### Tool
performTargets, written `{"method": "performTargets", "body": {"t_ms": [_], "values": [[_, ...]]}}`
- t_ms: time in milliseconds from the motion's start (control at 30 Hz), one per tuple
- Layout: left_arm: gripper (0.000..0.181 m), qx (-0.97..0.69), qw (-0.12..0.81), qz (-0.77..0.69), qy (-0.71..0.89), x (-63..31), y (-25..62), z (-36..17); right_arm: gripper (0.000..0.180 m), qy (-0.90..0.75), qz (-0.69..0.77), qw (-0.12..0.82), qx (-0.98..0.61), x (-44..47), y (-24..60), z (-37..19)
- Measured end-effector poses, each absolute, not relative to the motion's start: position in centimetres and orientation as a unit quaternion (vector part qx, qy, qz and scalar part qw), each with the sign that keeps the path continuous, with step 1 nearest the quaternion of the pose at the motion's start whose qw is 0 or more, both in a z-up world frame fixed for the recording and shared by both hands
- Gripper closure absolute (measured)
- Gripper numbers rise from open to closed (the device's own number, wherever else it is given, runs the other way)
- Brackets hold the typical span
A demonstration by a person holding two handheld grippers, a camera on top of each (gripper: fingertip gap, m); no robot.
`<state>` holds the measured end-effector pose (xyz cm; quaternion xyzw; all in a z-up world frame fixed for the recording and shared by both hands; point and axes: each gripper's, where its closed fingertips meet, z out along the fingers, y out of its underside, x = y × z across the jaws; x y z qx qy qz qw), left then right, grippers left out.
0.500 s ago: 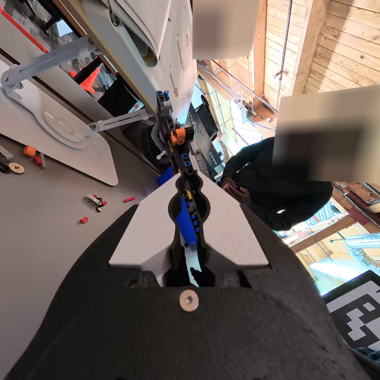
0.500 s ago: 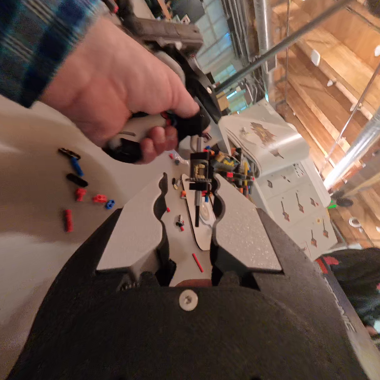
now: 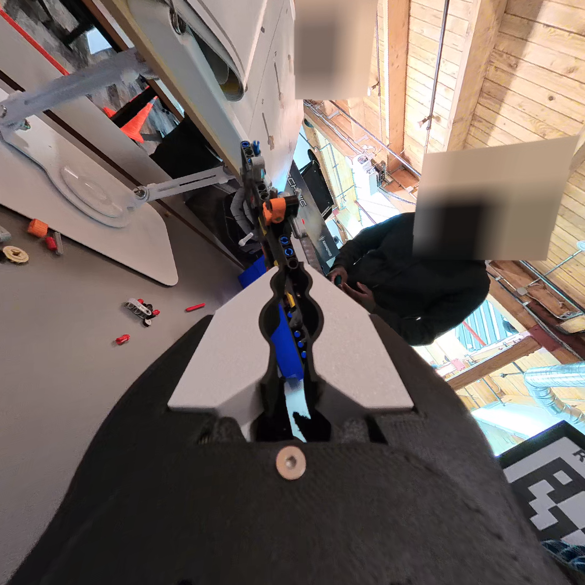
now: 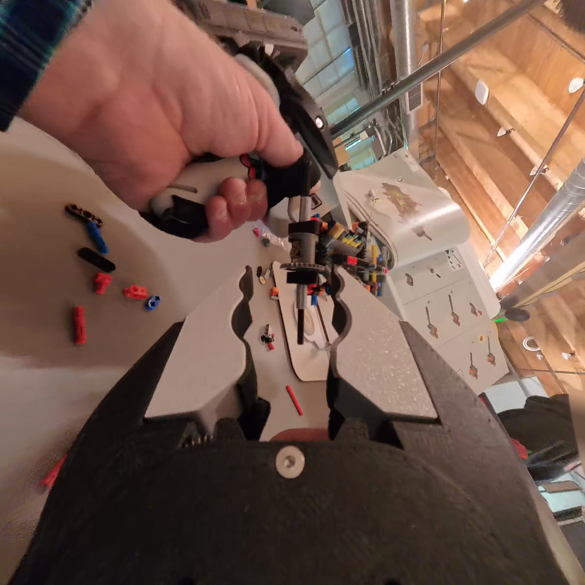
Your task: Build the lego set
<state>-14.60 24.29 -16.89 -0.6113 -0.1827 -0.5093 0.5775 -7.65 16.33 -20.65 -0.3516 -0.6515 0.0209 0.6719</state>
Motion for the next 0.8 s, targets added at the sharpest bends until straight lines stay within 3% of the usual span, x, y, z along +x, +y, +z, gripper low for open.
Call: {"method": "performTargets", "body": {"t_ms": [100,200,400,533,600,800], "values": [[0.176,-0.613,0.579,-0.505,-0.183,-14.6,24.3,-16.8,0.135,-0.661,0.016,0.669,-0.339,-7.7,15.7,-21.2],[0.175,-0.607,0.580,-0.508,-0.191,-15.1,24.3,-16.9,0.152,-0.684,0.018,0.654,-0.321,-7.8,14.6,-22.2],[0.175,-0.613,0.579,-0.503,-0.186,-14.7,24.3,-17.0,0.129,-0.652,0.024,0.677,-0.341,-7.7,15.7,-20.3],[0.176,-0.615,0.582,-0.498,-0.186,-14.7,24.3,-16.8,0.129,-0.667,0.019,0.668,-0.329,-8.0,15.2,-21.3],[0.175,-0.610,0.583,-0.501,-0.190,-15.0,24.3,-16.8,0.145,-0.685,0.025,0.655,-0.318,-8.0,14.3,-22.1],[0.176,-0.615,0.583,-0.496,-0.186,-14.6,24.4,-16.9,0.130,-0.655,0.033,0.670,-0.349,-7.9,15.8,-20.6]]}}
